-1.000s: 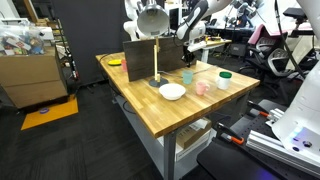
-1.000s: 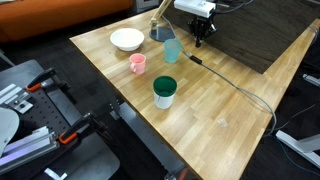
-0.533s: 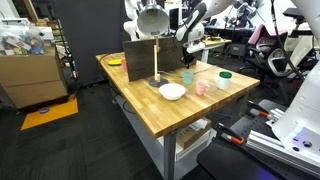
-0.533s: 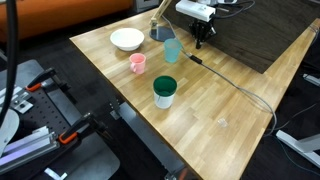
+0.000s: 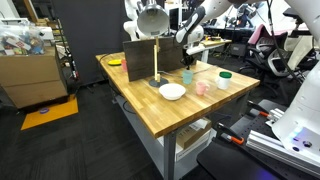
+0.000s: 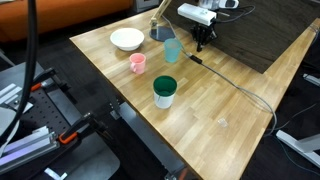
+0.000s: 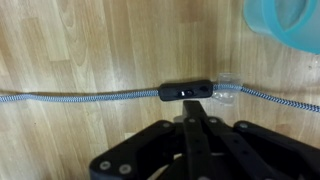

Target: Turn on the desk lamp

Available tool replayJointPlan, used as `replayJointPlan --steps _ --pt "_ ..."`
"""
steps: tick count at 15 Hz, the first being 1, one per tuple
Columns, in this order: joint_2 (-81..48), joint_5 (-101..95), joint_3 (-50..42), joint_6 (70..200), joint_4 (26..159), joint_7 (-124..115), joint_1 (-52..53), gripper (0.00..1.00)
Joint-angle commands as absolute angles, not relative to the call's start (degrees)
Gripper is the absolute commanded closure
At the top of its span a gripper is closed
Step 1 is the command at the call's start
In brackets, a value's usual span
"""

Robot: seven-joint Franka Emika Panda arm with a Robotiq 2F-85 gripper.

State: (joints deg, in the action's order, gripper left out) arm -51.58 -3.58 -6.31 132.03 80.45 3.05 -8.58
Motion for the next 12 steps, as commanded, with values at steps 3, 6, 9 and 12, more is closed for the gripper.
replayJointPlan --steps 3,6,9,12 --pt "-53.0 -2.2 -5.3 129.6 78.1 3.0 -9.6 1.00" --pt "-54.0 -2.4 -5.5 128.7 77.4 2.9 -9.5 1.00" --pt "-55.6 -2.6 -5.6 127.5 75.7 3.0 -9.5 1.00" --pt "-57.1 -2.8 -5.6 126.5 72.9 3.2 -9.4 1.00"
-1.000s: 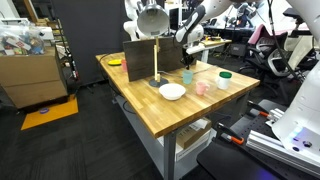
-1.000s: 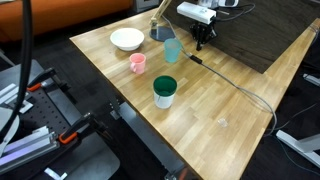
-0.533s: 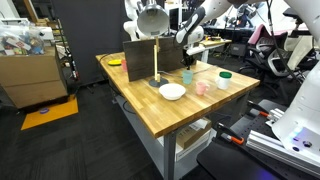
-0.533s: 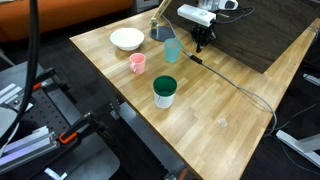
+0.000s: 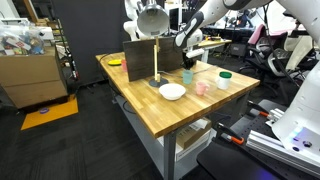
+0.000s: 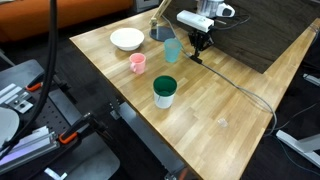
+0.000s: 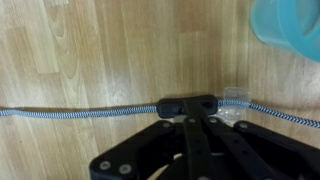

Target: Turn on the desk lamp

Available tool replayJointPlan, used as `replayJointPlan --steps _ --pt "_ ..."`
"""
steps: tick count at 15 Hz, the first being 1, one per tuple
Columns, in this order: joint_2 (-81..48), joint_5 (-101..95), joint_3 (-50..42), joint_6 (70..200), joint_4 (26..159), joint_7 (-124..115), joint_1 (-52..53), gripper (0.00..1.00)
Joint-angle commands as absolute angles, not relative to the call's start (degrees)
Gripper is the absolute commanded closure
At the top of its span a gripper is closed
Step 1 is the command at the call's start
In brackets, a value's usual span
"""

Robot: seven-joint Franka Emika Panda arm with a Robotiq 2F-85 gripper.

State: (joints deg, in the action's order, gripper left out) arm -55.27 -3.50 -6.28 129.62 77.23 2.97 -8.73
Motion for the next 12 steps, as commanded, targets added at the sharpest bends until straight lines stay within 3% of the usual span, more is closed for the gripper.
replayJointPlan --steps 1,12 --pt "-57.5 -2.8 -5.6 126.1 71.8 3.2 -9.4 1.00" --pt "-59.8 -3.0 -5.4 123.5 68.1 3.1 -9.1 1.00"
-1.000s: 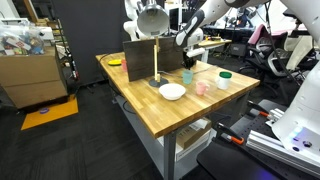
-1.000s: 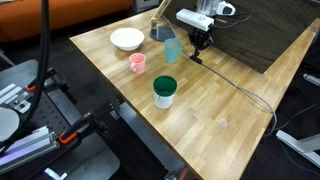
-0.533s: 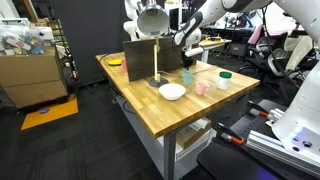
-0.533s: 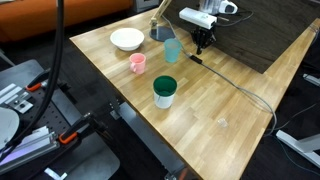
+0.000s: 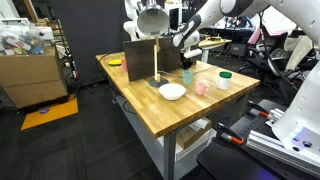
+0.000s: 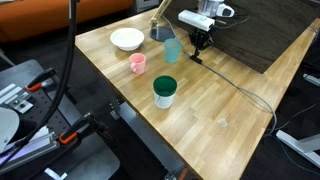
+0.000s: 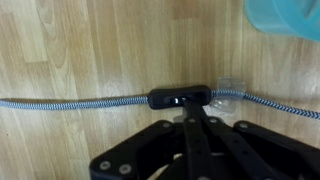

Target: Turn on the desk lamp

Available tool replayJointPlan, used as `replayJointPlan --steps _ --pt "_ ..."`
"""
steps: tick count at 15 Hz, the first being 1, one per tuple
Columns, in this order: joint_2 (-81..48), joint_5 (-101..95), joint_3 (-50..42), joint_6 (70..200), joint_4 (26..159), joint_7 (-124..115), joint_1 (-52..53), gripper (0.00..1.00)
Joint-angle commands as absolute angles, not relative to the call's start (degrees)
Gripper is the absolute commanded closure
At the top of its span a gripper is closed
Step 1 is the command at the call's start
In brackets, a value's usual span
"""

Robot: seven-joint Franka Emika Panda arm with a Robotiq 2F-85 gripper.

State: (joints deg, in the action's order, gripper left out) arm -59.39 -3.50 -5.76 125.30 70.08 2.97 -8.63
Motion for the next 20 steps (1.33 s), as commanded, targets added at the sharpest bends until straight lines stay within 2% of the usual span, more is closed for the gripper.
replayJointPlan --steps 1,9,20 --pt "-59.6 -3.1 -5.4 123.7 68.0 3.1 -9.1 1.00" --pt "-59.0 -3.0 -5.3 124.5 67.4 2.9 -9.0 1.00" --pt "-54.0 -3.3 -6.0 127.6 73.1 1.6 -8.7 1.00"
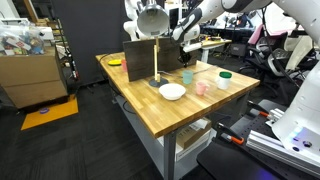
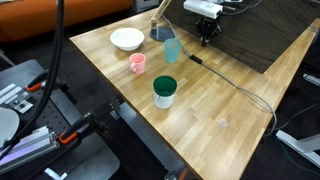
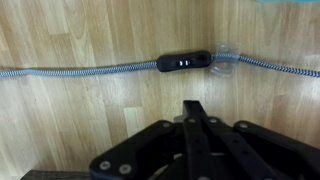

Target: Turn on the desk lamp

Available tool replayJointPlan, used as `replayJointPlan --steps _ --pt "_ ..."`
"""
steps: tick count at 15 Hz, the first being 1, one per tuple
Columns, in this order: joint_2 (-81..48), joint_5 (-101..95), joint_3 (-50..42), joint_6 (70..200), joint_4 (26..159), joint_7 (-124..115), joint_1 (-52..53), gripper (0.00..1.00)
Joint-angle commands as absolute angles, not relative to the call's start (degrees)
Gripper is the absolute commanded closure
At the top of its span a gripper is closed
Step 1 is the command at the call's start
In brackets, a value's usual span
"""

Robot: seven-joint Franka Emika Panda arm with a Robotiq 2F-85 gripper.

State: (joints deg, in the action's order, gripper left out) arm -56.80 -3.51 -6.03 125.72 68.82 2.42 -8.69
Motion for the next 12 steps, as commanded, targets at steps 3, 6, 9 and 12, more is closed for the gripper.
replayJointPlan --steps 3,6,9,12 --pt "-53.2 -3.2 -6.1 127.8 74.8 1.0 -8.8 1.00" --pt "-53.0 -3.0 -6.2 128.1 76.4 0.4 -9.0 1.00" --pt "-53.1 -3.1 -6.2 128.3 77.1 0.6 -9.1 1.00" --pt "-53.3 -3.2 -6.2 128.1 77.5 0.9 -9.1 1.00"
